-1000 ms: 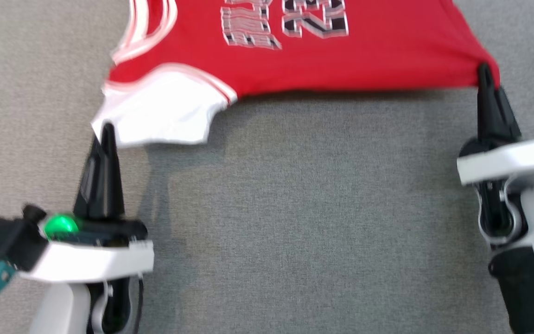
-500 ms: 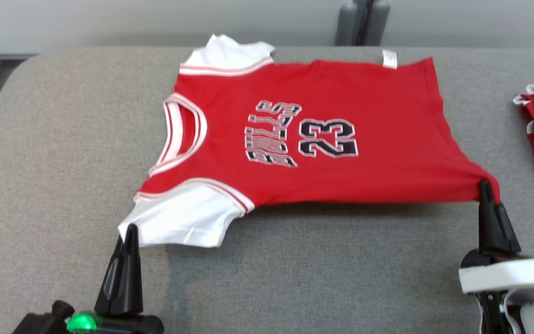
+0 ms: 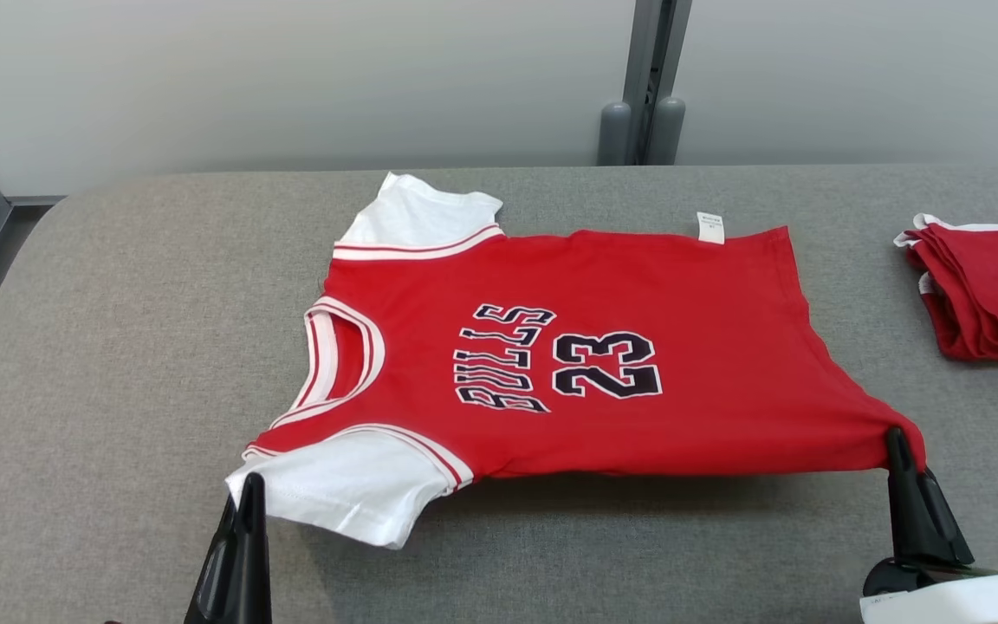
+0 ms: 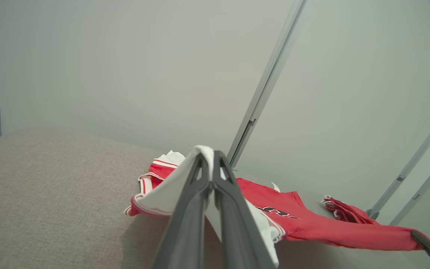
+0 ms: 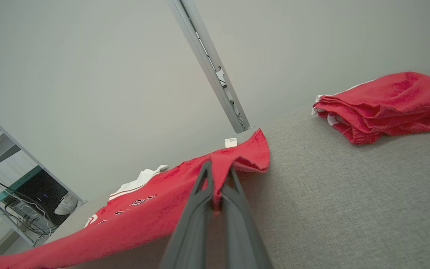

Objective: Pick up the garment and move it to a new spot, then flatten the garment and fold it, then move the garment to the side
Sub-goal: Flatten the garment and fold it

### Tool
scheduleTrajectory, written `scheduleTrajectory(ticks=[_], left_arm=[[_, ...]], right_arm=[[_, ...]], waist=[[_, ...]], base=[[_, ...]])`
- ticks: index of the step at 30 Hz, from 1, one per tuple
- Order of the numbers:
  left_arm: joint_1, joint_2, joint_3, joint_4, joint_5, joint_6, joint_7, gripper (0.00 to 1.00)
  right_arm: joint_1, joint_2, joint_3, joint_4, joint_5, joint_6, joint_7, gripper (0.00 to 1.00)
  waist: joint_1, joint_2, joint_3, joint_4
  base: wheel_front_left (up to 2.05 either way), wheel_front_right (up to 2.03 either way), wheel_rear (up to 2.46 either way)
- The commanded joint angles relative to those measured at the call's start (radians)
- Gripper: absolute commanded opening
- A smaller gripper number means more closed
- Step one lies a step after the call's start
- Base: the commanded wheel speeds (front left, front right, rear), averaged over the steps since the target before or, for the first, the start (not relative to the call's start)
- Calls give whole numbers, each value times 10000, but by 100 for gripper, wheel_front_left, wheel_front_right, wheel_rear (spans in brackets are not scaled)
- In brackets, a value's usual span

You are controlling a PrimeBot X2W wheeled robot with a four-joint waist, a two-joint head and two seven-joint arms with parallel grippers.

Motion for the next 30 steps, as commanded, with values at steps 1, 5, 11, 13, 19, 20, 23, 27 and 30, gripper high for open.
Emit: scheduleTrajectory(ticks=[1, 5, 11, 13, 19, 20, 23, 27, 30], left_arm=[[278, 54, -15, -259, 93, 101, 44, 0], [552, 60, -55, -491, 115, 181, 76, 0], [746, 5, -137, -345, -42, 175, 85, 0], [752, -5, -146, -192, -118, 142, 67, 0], [492, 12, -134, 401, -248, 17, 26, 0], [445, 14, -138, 506, -281, -1, 22, 0], [217, 49, -167, 864, -342, -129, 28, 0], [-119, 124, -40, 1438, -442, -268, -15, 0], [-315, 151, 34, 1749, -456, -323, -35, 0]], right_arm=[[274, -8, -53, -284, -18, 5, 116, 0], [570, -7, -138, -550, -58, 3, 292, 0], [907, 1, -165, -498, 114, 5, 507, 0], [907, 3, -96, -311, 169, 5, 514, 0], [641, 1, 133, 337, 333, 5, 435, 0], [588, 0, 171, 464, 341, 5, 428, 0], [429, 0, 266, 892, 420, 5, 389, 0], [192, -1, 287, 1572, 518, 5, 304, 0], [75, 1, 374, 2008, 643, 5, 261, 0]], waist=[[0, -1, -215, -119], [0, -1, -345, -181], [0, -1, -397, -280], [0, -1, -409, -299], [0, -1, -415, -333], [0, -1, -403, -332], [0, -1, -355, -336], [0, -1, -314, -366], [0, -1, -247, -402]], base=[[0, 0, 0], [0, 0, 0], [0, 0, 0], [0, 0, 0], [0, 0, 0], [0, 0, 0], [0, 0, 0], [0, 0, 0], [0, 0, 0]])
